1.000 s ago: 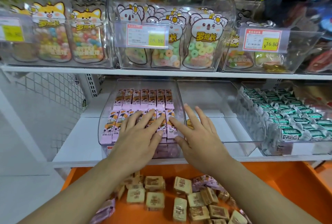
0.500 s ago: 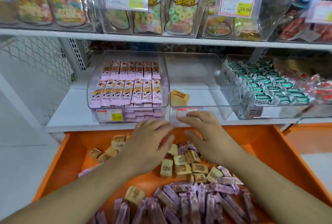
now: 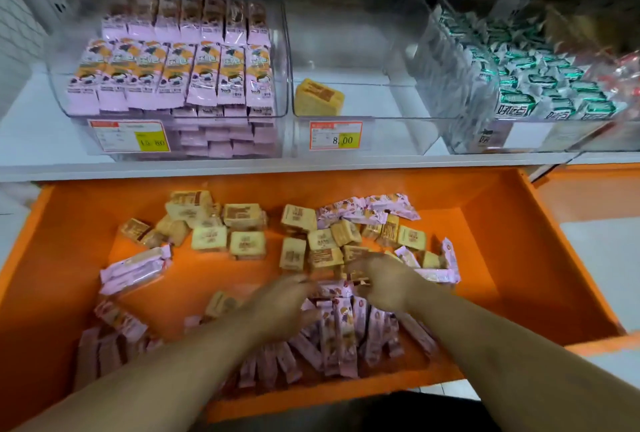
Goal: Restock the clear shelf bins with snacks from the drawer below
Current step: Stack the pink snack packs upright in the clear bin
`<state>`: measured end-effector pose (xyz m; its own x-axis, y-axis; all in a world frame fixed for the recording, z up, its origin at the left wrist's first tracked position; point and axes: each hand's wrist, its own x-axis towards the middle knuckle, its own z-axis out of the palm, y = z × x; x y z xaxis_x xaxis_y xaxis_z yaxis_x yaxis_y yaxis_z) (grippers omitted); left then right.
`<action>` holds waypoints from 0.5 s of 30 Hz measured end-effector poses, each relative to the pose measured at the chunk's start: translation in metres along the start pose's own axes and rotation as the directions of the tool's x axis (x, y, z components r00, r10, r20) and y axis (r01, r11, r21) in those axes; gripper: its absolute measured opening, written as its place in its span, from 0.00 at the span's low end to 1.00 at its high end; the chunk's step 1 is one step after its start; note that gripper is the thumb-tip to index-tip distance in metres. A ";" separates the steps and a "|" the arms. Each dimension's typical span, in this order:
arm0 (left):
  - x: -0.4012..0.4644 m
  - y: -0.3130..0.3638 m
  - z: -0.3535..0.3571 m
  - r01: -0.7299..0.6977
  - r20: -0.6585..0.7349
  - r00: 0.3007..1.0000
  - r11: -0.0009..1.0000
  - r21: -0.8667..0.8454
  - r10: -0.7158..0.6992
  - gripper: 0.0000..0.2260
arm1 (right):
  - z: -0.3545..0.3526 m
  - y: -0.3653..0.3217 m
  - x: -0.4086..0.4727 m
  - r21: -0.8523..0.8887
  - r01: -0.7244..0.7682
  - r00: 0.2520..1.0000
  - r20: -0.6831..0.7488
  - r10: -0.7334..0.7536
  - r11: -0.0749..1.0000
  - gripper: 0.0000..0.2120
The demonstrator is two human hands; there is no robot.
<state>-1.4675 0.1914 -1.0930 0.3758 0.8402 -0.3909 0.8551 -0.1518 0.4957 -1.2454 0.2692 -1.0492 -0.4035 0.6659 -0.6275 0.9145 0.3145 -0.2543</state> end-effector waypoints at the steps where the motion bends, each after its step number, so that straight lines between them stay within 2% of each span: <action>1: 0.005 -0.002 0.005 -0.003 0.030 1.000 1.000 -0.009 0.004 0.23 | 0.006 0.001 0.007 -0.002 -0.007 1.000 0.006 0.007 1.000 0.22; 5: 0.027 -0.001 0.022 0.009 0.054 0.999 1.000 0.005 -0.009 0.24 | 0.030 0.007 0.027 0.001 -0.053 0.999 0.003 0.053 0.999 0.22; 9: 0.047 -0.004 0.029 0.080 0.051 0.996 0.996 -0.030 -0.079 0.27 | 0.040 0.011 0.042 0.081 -0.129 0.989 -0.066 0.134 0.988 0.12; 15: 0.067 -0.006 0.039 0.109 0.065 0.993 0.985 -0.132 -0.101 0.29 | 0.047 0.009 0.055 0.135 -0.167 0.978 -0.100 0.181 0.977 0.07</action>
<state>-1.4339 0.2283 -1.1524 0.3102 0.8156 -0.4884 0.8360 0.0106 0.5487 -1.2577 0.2773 -1.1206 -0.2318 0.7759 -0.5867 0.9644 0.1045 -0.2428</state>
